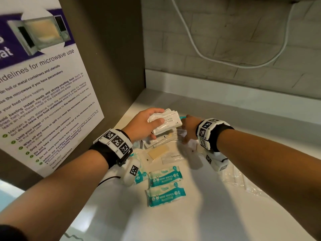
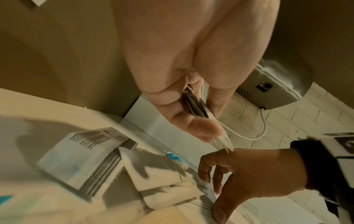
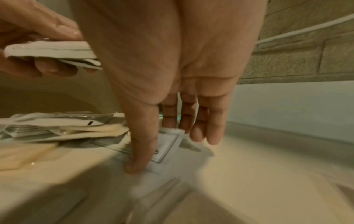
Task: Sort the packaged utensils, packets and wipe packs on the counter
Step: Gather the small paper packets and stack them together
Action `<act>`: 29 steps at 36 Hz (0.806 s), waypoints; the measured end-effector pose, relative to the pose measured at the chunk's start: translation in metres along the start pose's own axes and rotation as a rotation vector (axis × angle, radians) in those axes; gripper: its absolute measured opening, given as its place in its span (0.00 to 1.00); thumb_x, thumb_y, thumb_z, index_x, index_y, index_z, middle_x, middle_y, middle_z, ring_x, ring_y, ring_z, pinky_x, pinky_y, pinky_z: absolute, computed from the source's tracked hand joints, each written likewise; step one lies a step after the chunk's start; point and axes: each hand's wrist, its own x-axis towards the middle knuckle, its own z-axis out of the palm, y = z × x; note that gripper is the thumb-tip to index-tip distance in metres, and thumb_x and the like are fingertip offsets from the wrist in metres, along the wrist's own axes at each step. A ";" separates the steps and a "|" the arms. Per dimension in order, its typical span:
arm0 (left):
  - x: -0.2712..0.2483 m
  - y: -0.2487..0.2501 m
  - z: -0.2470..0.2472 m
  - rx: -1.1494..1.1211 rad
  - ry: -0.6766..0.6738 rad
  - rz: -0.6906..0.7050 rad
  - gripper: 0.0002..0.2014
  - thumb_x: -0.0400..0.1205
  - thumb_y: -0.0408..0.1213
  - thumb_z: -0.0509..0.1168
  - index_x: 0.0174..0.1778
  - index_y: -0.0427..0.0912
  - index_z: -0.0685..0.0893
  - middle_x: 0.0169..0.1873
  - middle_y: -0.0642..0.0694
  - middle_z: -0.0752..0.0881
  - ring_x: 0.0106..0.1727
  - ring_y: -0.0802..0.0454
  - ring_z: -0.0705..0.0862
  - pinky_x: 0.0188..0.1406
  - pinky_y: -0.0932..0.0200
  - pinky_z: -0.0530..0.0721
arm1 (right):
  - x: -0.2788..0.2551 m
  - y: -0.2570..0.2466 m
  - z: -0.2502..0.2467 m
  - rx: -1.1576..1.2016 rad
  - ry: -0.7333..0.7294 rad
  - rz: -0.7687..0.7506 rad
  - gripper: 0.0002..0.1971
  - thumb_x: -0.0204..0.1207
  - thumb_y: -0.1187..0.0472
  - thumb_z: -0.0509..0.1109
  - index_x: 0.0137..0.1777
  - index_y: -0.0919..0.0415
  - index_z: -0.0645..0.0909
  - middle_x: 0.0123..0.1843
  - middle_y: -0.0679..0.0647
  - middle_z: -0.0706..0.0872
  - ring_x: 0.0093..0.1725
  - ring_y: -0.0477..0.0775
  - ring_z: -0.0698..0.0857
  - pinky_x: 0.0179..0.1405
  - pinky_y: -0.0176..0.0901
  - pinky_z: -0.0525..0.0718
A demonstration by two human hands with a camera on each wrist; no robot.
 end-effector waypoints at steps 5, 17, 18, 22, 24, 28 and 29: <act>0.000 0.001 -0.003 0.016 0.007 0.037 0.19 0.85 0.39 0.66 0.72 0.55 0.76 0.62 0.46 0.84 0.31 0.54 0.88 0.26 0.54 0.88 | -0.007 0.004 -0.002 0.091 0.014 0.047 0.31 0.63 0.52 0.83 0.65 0.60 0.78 0.60 0.56 0.85 0.57 0.60 0.85 0.58 0.51 0.84; -0.010 0.022 0.006 0.095 0.056 0.091 0.19 0.88 0.39 0.58 0.75 0.57 0.70 0.70 0.45 0.80 0.52 0.46 0.89 0.45 0.41 0.91 | -0.068 0.035 -0.022 0.242 0.172 -0.120 0.17 0.64 0.62 0.82 0.40 0.56 0.74 0.39 0.50 0.80 0.40 0.55 0.77 0.29 0.38 0.68; -0.013 0.024 0.011 0.114 0.021 0.100 0.17 0.88 0.39 0.58 0.73 0.57 0.72 0.69 0.45 0.80 0.53 0.47 0.89 0.44 0.43 0.92 | -0.076 0.035 -0.022 0.253 0.185 -0.144 0.17 0.64 0.62 0.82 0.39 0.55 0.73 0.36 0.48 0.78 0.38 0.54 0.76 0.28 0.37 0.67; -0.031 0.037 0.039 0.149 -0.166 0.141 0.14 0.89 0.36 0.55 0.68 0.55 0.75 0.62 0.46 0.84 0.54 0.49 0.88 0.47 0.44 0.91 | -0.107 0.034 -0.017 0.329 0.267 -0.155 0.18 0.63 0.61 0.83 0.38 0.54 0.73 0.35 0.47 0.78 0.36 0.52 0.75 0.28 0.38 0.68; -0.043 0.043 0.053 0.102 -0.225 0.124 0.13 0.90 0.35 0.53 0.65 0.56 0.76 0.57 0.52 0.85 0.54 0.53 0.87 0.50 0.44 0.90 | -0.124 0.037 -0.008 0.420 0.374 -0.120 0.22 0.60 0.63 0.84 0.46 0.58 0.74 0.42 0.51 0.80 0.39 0.54 0.77 0.30 0.40 0.70; -0.067 0.042 0.076 0.049 -0.336 0.114 0.13 0.90 0.36 0.54 0.63 0.57 0.79 0.56 0.55 0.87 0.56 0.51 0.88 0.51 0.47 0.90 | -0.166 0.045 0.018 0.611 0.542 -0.008 0.41 0.55 0.62 0.88 0.65 0.57 0.69 0.54 0.48 0.73 0.42 0.50 0.75 0.35 0.35 0.70; -0.073 0.040 0.082 0.083 -0.373 0.131 0.14 0.90 0.36 0.54 0.65 0.55 0.79 0.58 0.52 0.87 0.57 0.50 0.88 0.50 0.47 0.90 | -0.177 0.046 0.025 0.632 0.523 -0.007 0.45 0.55 0.62 0.88 0.71 0.55 0.67 0.56 0.48 0.71 0.43 0.48 0.75 0.39 0.35 0.73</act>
